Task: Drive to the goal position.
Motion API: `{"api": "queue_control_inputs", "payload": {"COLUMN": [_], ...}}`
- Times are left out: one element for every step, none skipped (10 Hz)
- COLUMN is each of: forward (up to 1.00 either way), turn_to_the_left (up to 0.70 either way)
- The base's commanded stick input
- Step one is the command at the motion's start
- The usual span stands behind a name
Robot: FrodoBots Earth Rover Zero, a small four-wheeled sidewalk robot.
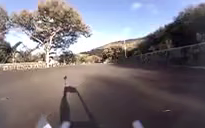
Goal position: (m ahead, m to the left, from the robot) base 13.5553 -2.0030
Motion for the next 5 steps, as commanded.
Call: {"api": "queue_control_inputs", "payload": {"forward": [0.69,0.69,0.69,0.69,0.69], "turn_to_the_left": [0.02,0.02,0.02,0.02,0.02]}}
